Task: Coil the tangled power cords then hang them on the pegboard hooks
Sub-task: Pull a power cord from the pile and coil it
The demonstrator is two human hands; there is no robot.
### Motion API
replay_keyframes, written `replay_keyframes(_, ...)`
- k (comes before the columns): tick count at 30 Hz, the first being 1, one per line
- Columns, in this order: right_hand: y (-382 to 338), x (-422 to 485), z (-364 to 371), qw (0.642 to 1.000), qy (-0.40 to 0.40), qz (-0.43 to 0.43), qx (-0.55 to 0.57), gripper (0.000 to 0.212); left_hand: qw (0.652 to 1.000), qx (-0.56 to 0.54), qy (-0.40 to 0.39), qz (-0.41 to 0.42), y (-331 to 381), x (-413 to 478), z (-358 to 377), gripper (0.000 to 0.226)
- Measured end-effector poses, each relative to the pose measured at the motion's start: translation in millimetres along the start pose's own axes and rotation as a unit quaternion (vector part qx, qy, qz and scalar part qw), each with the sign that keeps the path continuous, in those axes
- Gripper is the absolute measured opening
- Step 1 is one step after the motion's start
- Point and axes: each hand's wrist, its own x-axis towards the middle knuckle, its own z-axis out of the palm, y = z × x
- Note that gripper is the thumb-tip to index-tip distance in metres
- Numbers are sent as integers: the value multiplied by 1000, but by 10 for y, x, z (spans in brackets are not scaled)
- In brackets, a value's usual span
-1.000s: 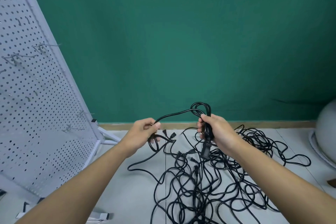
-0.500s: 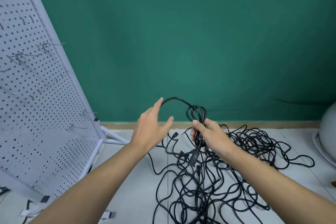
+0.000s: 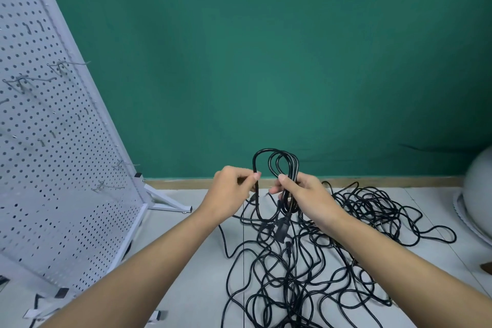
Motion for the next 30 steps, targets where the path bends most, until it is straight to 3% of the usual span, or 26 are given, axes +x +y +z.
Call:
replay_keyframes(1, -11, 0, 2, 1000, -12, -1, -5, 30, 1000, -24, -10, 4, -7, -9, -9, 13)
replay_keyframes(3, -11, 14, 27, 999, -31, 2, -9, 26, 1000, -20, -12, 15, -18, -34, -4, 40)
replay_keyframes(5, 30, 40, 46, 999, -41, 13, -24, 22, 999, 21, -5, 31, -59, -47, 6, 47)
replay_keyframes(11, 106, 104, -57, 983, -58, 48, -168, 25, 992, 83, -10, 90, 41, -15, -34, 29)
replay_keyframes(16, 21, 88, -88, 982, -43, 8, -186, 23, 992, 115, -43, 25, 35, 11, -50, 31)
replay_keyframes(19, 66, 88, -35, 986, -54, -1, -157, 24, 1000, -15, -24, -13, 60, -41, 16, 10)
replay_keyframes(21, 78, 91, -21, 988, -61, -15, -141, 19, 994, -101, 6, -45, 83, -51, 54, 15)
replay_keyframes(26, 91, 110, -52, 977, -49, -44, -201, 19, 976, -201, 3, -85, 124, 14, 25, 9)
replay_keyframes(30, 119, 139, -133, 969, -64, -64, -228, 18, 974, -214, 7, -73, 154, 34, 11, 7)
